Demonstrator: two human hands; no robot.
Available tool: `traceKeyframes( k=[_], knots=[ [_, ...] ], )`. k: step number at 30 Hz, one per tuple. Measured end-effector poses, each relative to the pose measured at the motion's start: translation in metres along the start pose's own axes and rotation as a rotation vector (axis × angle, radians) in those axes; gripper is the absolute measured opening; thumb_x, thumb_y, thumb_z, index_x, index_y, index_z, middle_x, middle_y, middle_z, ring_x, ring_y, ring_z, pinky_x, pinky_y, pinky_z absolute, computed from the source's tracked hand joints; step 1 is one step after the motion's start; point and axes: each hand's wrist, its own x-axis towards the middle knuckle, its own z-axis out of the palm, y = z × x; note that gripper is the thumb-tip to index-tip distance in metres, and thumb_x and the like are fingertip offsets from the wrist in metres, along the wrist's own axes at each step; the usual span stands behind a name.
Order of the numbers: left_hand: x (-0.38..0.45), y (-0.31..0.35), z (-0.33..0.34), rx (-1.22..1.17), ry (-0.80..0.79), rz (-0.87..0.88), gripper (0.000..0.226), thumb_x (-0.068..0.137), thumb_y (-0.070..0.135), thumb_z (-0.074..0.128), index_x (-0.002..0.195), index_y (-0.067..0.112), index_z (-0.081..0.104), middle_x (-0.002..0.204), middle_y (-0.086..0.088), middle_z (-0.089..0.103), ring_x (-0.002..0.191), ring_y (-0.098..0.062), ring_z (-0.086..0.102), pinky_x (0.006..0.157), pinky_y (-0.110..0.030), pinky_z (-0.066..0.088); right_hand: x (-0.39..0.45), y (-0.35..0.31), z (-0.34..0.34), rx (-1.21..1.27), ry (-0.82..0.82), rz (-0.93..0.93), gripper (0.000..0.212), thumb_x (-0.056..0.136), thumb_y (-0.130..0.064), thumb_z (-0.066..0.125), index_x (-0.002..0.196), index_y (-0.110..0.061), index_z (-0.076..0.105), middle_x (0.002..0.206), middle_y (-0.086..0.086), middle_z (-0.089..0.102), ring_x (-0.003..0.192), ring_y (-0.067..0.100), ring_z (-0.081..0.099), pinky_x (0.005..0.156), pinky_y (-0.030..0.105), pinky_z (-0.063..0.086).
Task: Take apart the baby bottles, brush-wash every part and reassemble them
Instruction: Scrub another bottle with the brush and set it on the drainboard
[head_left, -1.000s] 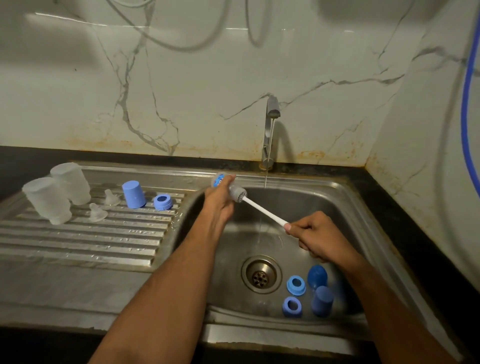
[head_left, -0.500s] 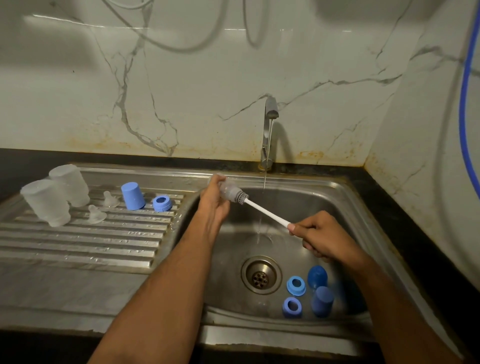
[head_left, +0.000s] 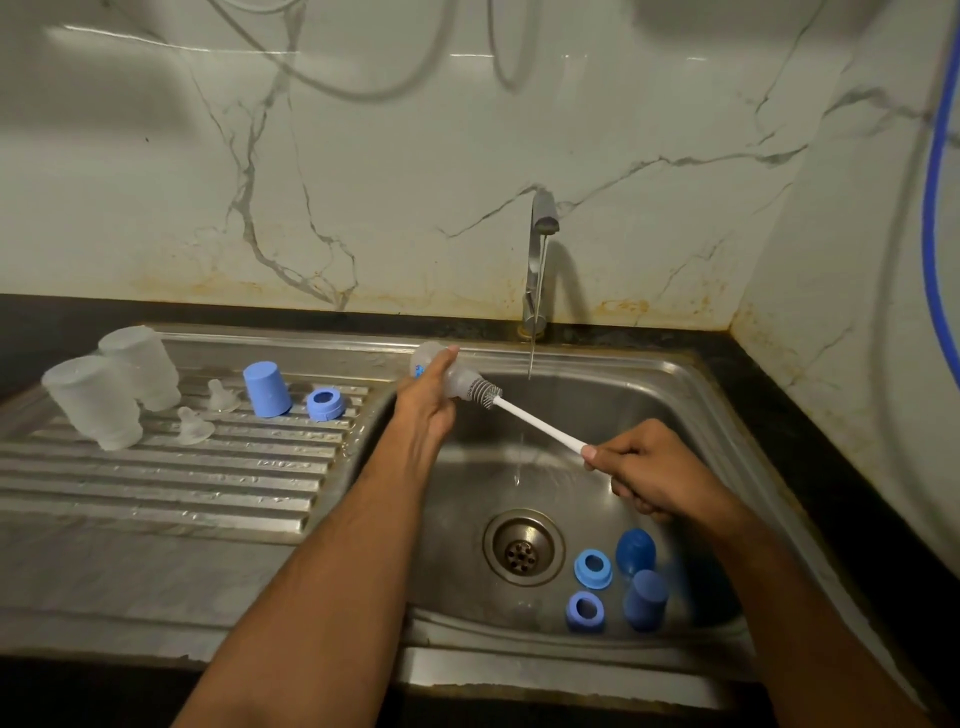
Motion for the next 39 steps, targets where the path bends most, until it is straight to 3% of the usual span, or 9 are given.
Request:
traceKeyframes(
  k=[4,10,14,20,25,31,36,39],
  knots=[
    [-0.006,-0.009,0.000,0.064,-0.047,-0.038,0.046,0.081,0.001,0.078,0.116,0.006,0.048,0.121,-0.023,0.056,0.111,-0.036,0.065,0.095,-0.057,0.055,0.001,0.000,0.013,-0.011,0.016,-0.016,0.032,0.100,-0.037,0.063,0.093,-0.007,0.074,0.054,0.003,0.051,0.041,0.012,0.039,0.039,0.023,0.034],
    [0.003,0.005,-0.004,-0.015,-0.032,-0.047,0.044,0.082,0.003,0.072,0.120,0.004,0.050,0.137,-0.024,0.054,0.109,-0.028,0.065,0.090,-0.044,0.059,-0.001,0.001,-0.006,-0.004,-0.005,0.019,0.026,0.100,-0.037,0.062,0.094,-0.014,0.074,0.055,0.004,0.052,0.042,0.013,0.041,0.039,0.024,0.035],
    [-0.002,-0.010,-0.002,0.083,-0.035,-0.048,0.037,0.083,0.004,0.073,0.112,0.007,0.051,0.126,-0.021,0.054,0.112,-0.028,0.064,0.095,-0.048,0.057,-0.001,-0.002,0.011,-0.003,-0.010,-0.002,0.029,0.100,-0.036,0.062,0.094,-0.010,0.073,0.052,0.001,0.050,0.041,0.012,0.039,0.039,0.023,0.034],
    [0.004,0.000,-0.005,0.022,0.008,-0.014,0.065,0.077,0.003,0.082,0.131,0.005,0.047,0.125,-0.021,0.060,0.104,-0.029,0.069,0.090,-0.048,0.060,-0.001,-0.001,-0.006,-0.011,-0.002,0.030,0.026,0.100,-0.036,0.063,0.093,-0.014,0.074,0.054,0.003,0.053,0.041,0.012,0.040,0.039,0.023,0.034],
    [-0.005,-0.010,-0.002,0.071,-0.022,-0.033,0.056,0.077,0.005,0.083,0.122,0.007,0.049,0.123,-0.020,0.059,0.110,-0.031,0.066,0.093,-0.052,0.057,0.000,-0.003,0.009,-0.021,-0.010,-0.001,0.028,0.100,-0.036,0.062,0.094,-0.012,0.074,0.055,0.003,0.053,0.042,0.012,0.040,0.040,0.023,0.035],
    [-0.002,0.003,-0.002,0.036,-0.001,-0.011,0.069,0.075,0.003,0.084,0.131,0.003,0.044,0.126,-0.024,0.058,0.107,-0.035,0.068,0.089,-0.056,0.058,0.001,0.000,-0.007,-0.014,-0.001,0.023,0.024,0.099,-0.037,0.063,0.093,-0.016,0.074,0.054,0.003,0.054,0.041,0.013,0.041,0.039,0.023,0.035],
    [-0.005,-0.003,-0.003,-0.015,-0.003,-0.050,0.063,0.080,0.002,0.075,0.132,0.005,0.039,0.128,-0.025,0.056,0.101,-0.030,0.070,0.086,-0.050,0.060,0.000,0.000,0.004,-0.059,-0.027,0.003,0.028,0.099,-0.037,0.063,0.092,-0.013,0.075,0.058,0.006,0.055,0.044,0.014,0.041,0.040,0.024,0.035],
    [-0.002,0.006,-0.003,-0.050,0.007,-0.040,0.061,0.070,0.003,0.072,0.125,0.006,0.045,0.124,-0.019,0.052,0.088,-0.025,0.065,0.071,-0.040,0.061,0.000,0.000,-0.008,-0.014,-0.035,0.028,0.025,0.100,-0.036,0.063,0.094,-0.015,0.075,0.059,0.007,0.055,0.041,0.013,0.040,0.038,0.022,0.033]
  ],
)
